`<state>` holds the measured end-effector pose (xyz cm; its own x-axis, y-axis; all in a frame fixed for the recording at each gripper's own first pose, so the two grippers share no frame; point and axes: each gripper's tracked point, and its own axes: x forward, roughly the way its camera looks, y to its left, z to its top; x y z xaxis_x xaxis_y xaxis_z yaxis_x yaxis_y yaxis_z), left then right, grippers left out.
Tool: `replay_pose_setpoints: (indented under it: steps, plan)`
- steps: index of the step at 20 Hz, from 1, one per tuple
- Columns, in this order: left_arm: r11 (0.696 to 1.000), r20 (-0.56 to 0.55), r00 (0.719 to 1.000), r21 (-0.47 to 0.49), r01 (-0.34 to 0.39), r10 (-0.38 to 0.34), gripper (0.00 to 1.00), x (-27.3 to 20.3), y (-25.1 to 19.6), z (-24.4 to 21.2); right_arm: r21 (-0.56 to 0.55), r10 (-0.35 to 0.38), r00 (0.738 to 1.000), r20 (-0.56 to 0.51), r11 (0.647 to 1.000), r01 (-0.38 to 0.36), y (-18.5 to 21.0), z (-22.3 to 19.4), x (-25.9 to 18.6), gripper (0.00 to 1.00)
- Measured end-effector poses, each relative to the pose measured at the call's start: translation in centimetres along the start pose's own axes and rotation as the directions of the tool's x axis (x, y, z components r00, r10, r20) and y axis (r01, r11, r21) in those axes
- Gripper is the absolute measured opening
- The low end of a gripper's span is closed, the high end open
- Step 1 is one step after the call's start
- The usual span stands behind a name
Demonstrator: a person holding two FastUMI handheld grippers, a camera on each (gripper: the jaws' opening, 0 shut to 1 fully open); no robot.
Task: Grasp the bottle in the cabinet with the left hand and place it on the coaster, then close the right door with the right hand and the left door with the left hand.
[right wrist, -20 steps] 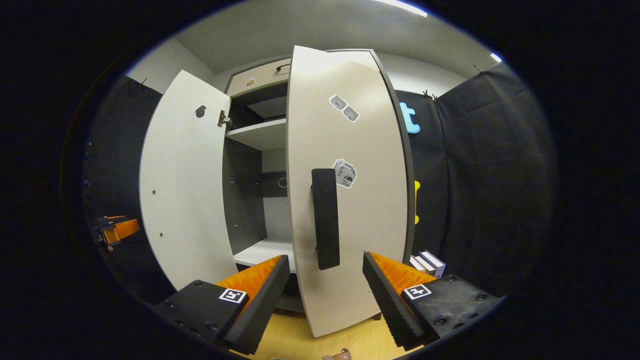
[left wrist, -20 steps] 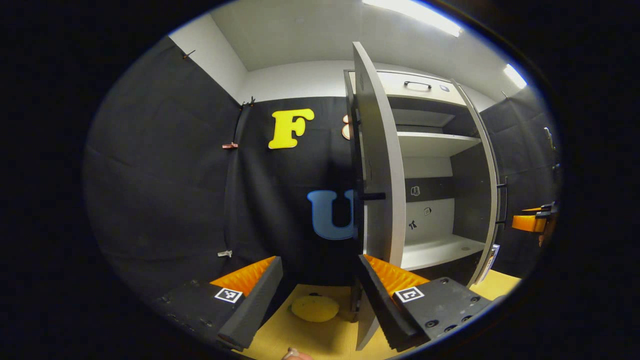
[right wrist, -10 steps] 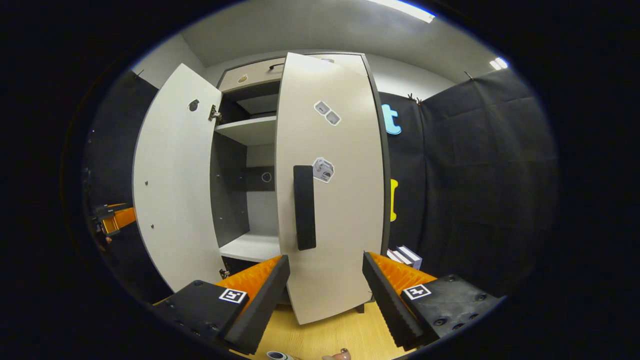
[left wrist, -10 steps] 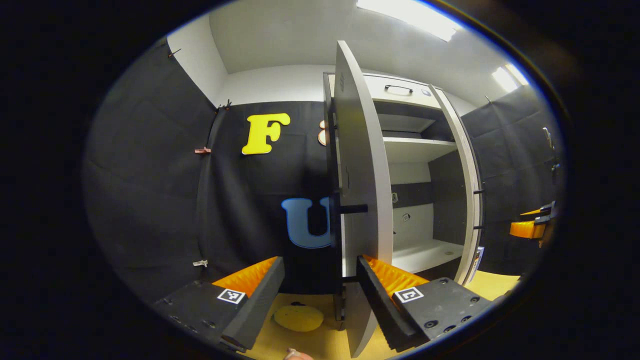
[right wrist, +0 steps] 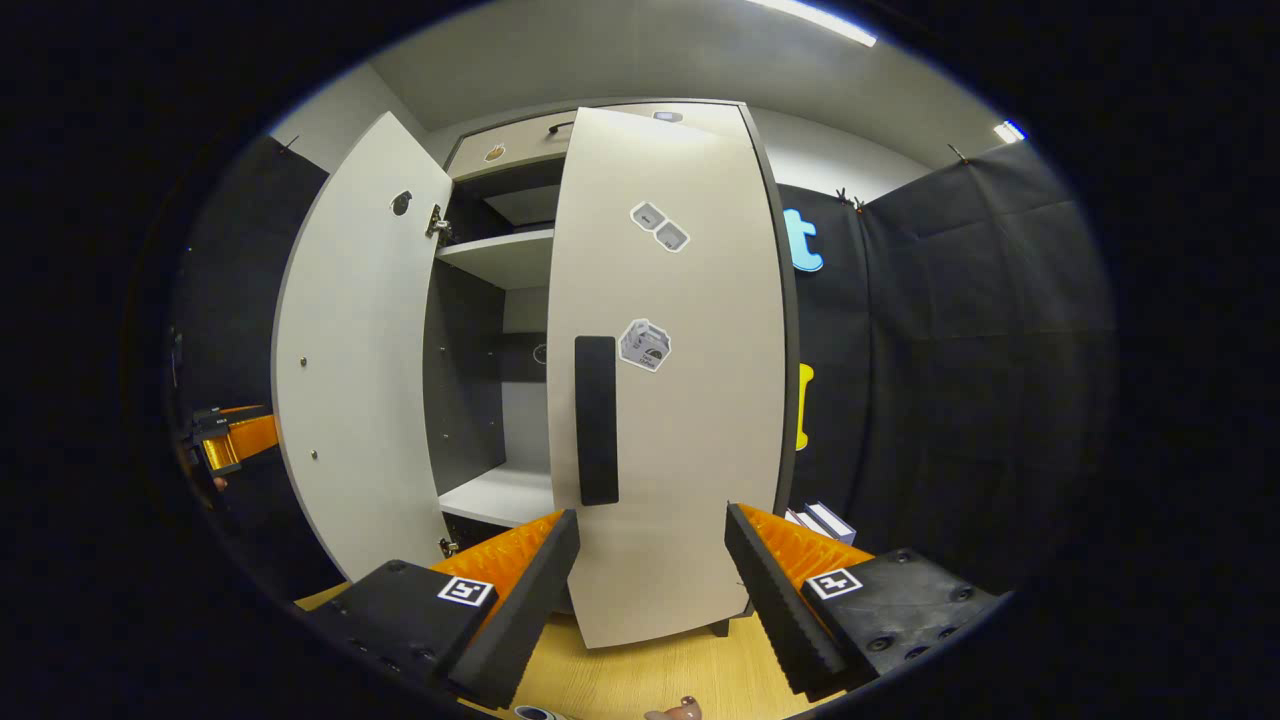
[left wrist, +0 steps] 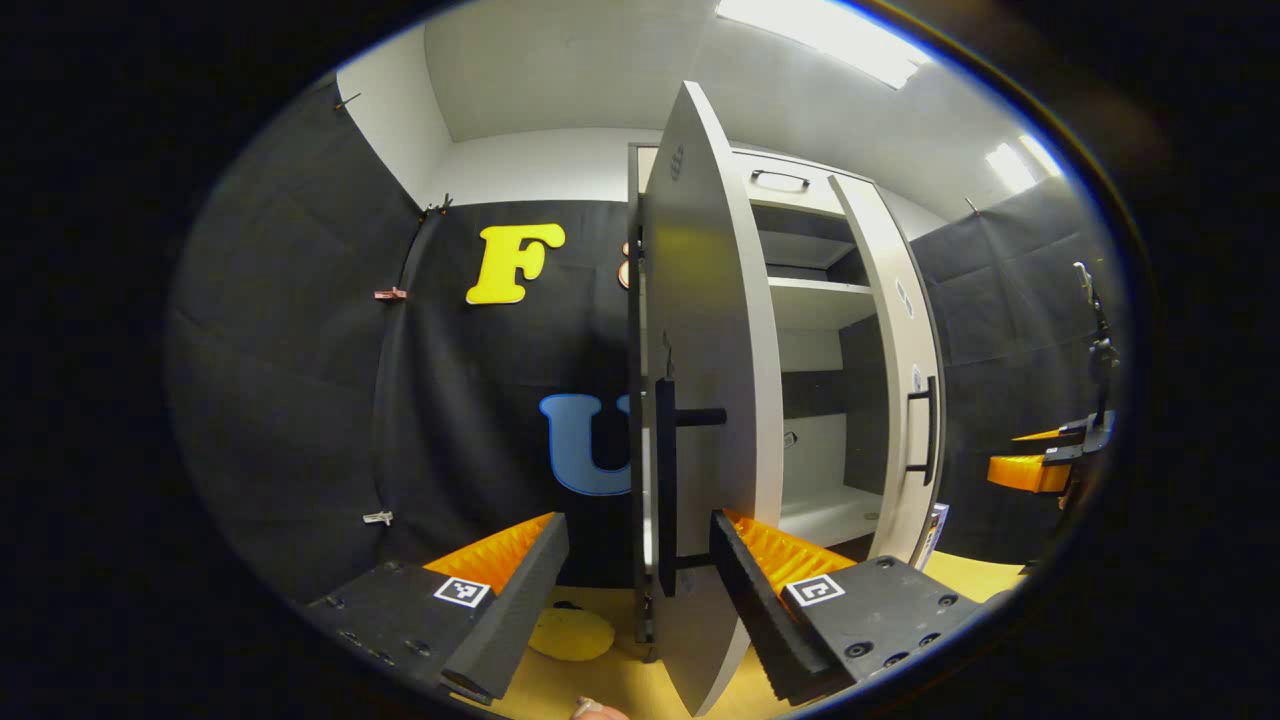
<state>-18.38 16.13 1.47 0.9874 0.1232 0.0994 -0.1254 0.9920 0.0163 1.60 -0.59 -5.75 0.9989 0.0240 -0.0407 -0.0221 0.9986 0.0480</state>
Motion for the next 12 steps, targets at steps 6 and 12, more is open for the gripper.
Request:
replay_pose_setpoints:
  steps: [6, 12]
  plan:
    - [0.995, -0.004, 0.995, -0.02, 0.098, -0.098, 0.92, 2.1, -5.5, -0.7, -0.032, 0.049, 0.999, 0.007, 0.998, -0.049, -1.4, 0.1, 1.9, 0.96]
    - [0.988, -0.035, 0.988, -0.044, 0.147, -0.149, 0.92, 3.5, -9.1, -2.4, -0.026, 0.075, 0.997, -0.006, 0.997, -0.075, -2.4, -0.5, 2.5, 0.96]
